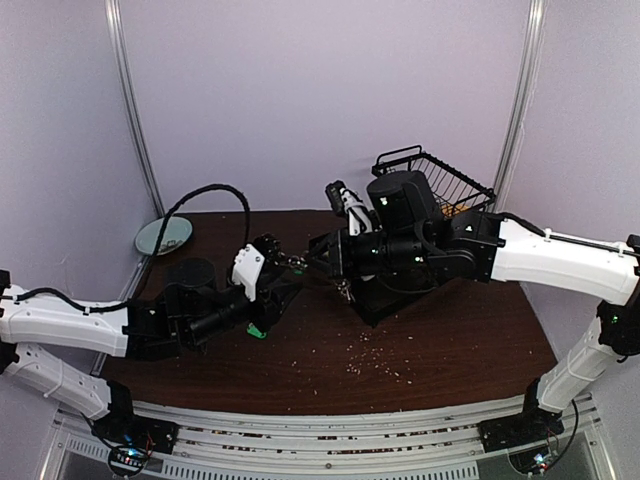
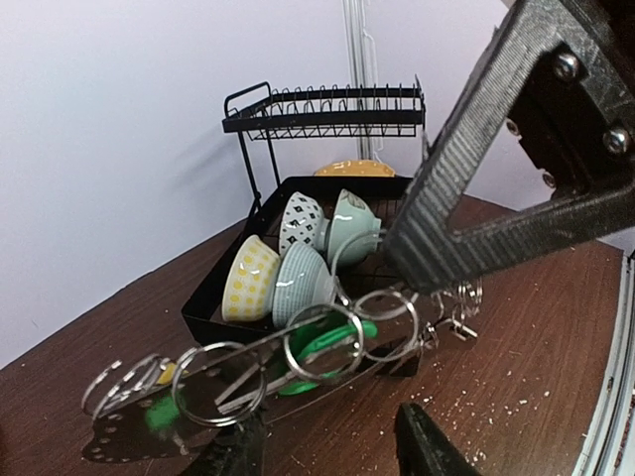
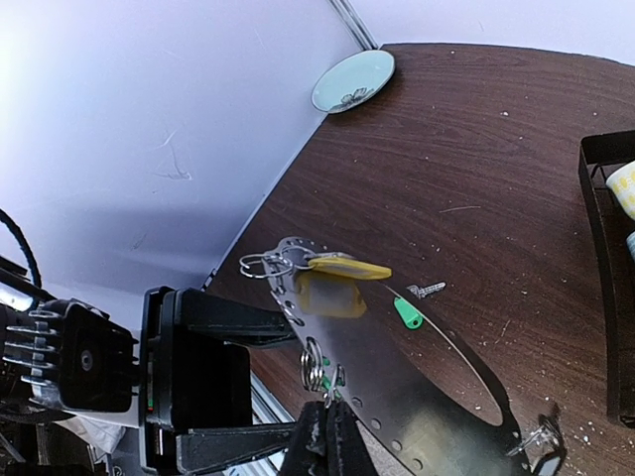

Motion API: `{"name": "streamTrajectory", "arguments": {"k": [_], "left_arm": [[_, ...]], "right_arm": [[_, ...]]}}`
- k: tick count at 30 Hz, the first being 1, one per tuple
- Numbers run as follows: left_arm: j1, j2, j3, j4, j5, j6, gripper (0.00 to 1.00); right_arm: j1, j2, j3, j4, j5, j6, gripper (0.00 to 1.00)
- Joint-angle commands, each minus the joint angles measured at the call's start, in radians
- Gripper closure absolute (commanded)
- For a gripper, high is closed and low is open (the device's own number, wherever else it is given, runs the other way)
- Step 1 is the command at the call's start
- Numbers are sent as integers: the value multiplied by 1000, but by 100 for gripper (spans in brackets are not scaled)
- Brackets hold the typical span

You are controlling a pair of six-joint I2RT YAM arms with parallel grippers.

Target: Put the keys on the keyring

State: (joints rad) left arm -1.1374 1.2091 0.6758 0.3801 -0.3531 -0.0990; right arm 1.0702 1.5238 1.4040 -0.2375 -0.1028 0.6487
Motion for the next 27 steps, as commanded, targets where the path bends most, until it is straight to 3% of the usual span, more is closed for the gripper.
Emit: {"name": "streamTrajectory", "arguments": {"k": [1,6,11,16,21,27], "left_arm": [[13,-81,-57,41,116,61,53],[13,-84,-43,8,267,108,54],[13,-61,-21,4,233,107,55],[12,-123,-65,40,372,136,55],[13,-110,-53,18,147,102,53],[12,-31,5,9,87,99,53]], "right_arm": [[8,-21,51,12,-21,-31,100],[8,-11,64,6,-22,-39,100],[7,-17,58,7,-20,-39,100],[5,-21,61,1,-4,-55,100],[6,-13,64,12,-23,-54,100],[6,-13,64,21,-35,-52,100]]}}
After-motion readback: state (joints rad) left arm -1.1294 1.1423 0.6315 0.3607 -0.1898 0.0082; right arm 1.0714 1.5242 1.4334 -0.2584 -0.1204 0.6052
